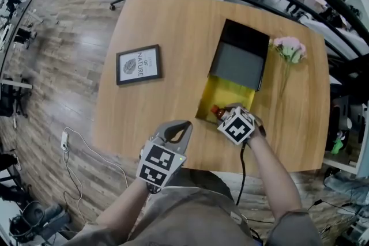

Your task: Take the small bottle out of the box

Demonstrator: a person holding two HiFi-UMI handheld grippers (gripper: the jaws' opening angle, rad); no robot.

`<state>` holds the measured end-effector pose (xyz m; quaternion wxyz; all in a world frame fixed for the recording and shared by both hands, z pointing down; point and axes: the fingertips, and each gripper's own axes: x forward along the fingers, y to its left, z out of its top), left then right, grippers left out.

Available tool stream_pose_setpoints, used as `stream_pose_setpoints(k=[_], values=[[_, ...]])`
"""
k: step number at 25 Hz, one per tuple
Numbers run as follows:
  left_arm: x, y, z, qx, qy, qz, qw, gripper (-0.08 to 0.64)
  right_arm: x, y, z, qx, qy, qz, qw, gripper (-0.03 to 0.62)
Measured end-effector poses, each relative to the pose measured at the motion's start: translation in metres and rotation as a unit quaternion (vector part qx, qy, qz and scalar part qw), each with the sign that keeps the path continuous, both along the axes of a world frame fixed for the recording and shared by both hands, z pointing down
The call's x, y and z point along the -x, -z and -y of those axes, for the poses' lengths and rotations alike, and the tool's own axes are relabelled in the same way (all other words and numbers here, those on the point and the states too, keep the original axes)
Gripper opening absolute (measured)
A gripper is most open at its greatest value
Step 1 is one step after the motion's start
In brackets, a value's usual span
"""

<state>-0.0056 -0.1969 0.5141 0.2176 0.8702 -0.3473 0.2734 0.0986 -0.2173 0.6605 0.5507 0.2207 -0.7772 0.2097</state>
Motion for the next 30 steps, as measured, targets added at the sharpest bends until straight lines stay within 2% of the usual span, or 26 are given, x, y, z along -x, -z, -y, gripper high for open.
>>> stream_pose_setpoints(k=[4, 8, 11, 15, 19, 24, 30], values=[[0.004, -0.002, -0.003, 0.004, 0.004, -0.002, 1.0, 0.0, -0.003, -0.003, 0.006, 0.008, -0.02, 0.005, 1.0, 0.186], [0.005, -0.003, -0.005, 0.01, 0.011, -0.011, 0.9998, 0.0, 0.001, -0.004, 0.007, 0.037, -0.043, 0.039, 0.998, 0.198], [0.006, 0.0, -0.005, 0.007, 0.018, -0.015, 0.9997, 0.0, 0.001, -0.005, 0.009, 0.04, -0.049, 0.038, 0.997, 0.212], [0.007, 0.007, -0.009, -0.004, 0.023, -0.013, 0.9996, 0.0, -0.007, 0.002, 0.009, 0.025, -0.084, 0.055, 0.995, 0.209], [0.012, 0.015, -0.011, -0.016, 0.031, -0.01, 0.9993, 0.0, -0.011, 0.035, 0.019, -0.023, -0.12, 0.098, 0.988, 0.207], [0.015, 0.04, -0.006, -0.048, 0.044, -0.011, 0.9978, 0.0, -0.012, 0.114, 0.025, -0.108, -0.149, 0.174, 0.967, 0.207], [0.01, 0.101, 0.0, -0.121, 0.043, -0.02, 0.9915, 0.0, -0.02, 0.223, 0.017, -0.212, -0.178, 0.253, 0.927, 0.207]])
